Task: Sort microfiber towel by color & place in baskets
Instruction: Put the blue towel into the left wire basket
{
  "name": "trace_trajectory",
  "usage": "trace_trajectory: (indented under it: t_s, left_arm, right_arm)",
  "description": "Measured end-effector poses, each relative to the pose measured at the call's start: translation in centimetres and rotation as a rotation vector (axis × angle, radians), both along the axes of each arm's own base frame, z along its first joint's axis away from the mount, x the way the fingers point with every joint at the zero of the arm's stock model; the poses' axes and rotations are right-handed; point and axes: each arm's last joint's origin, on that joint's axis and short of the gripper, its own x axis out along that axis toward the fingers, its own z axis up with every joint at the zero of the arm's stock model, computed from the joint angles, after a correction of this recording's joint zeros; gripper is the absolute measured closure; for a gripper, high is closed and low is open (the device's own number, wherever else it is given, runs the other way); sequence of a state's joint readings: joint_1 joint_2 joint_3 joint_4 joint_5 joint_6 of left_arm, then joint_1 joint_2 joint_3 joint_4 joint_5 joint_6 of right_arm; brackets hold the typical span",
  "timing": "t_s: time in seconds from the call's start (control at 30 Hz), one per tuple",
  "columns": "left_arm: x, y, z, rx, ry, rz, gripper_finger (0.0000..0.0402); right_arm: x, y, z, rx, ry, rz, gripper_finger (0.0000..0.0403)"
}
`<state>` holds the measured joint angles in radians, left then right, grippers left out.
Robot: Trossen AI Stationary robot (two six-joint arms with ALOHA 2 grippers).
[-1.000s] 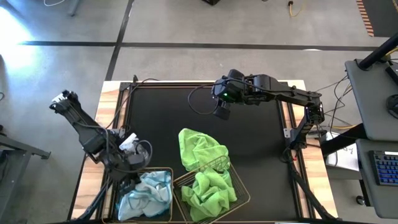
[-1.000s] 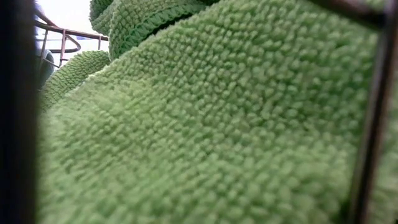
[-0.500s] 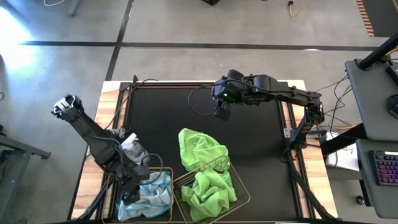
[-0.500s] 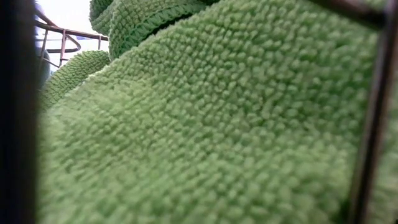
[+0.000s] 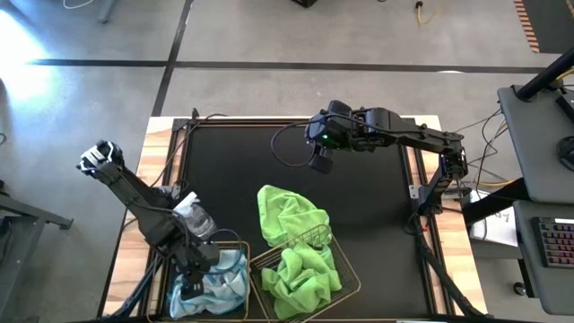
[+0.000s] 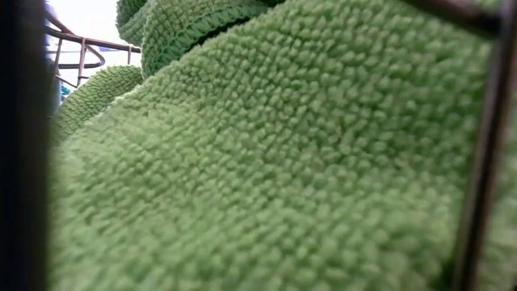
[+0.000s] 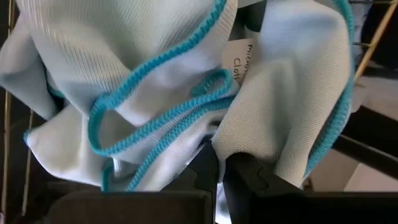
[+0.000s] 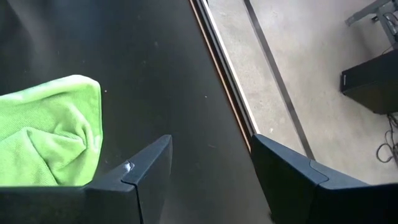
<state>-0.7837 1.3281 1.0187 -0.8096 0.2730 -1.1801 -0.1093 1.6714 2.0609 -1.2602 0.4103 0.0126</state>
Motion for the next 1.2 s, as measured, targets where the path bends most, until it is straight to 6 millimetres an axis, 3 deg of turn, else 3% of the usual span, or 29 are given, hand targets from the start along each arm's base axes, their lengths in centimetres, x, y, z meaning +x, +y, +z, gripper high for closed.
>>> trace_trajectory:
  t_s: [0.5,0.7,0.87,1.2]
  left_arm:
    - [1.8,-1.2,-4.0,0.152,0.048,-0.102,0.0401]
    - [2.4,-0.6,-5.2,0.253,0.194,-0.059,0.0402]
    - [3.9,-1.5,-2.7,0.211,0.101,-0.008,0.0386]
    - [6.1,-2.5,4.7,0.243,-0.211,0.126,0.0311]
  right_arm:
    - [0.0,0.0,0.0,-0.017,0.017,0.028,0.0188]
    - [0.0,0.0,0.0,-0.018,0.018,0.03,0.0188]
    - [-0.1,0.0,-0.1,-0.015,0.037,0.03,0.0188]
    - [-0.4,0.0,-0.4,-0.009,0.072,0.028,0.0188]
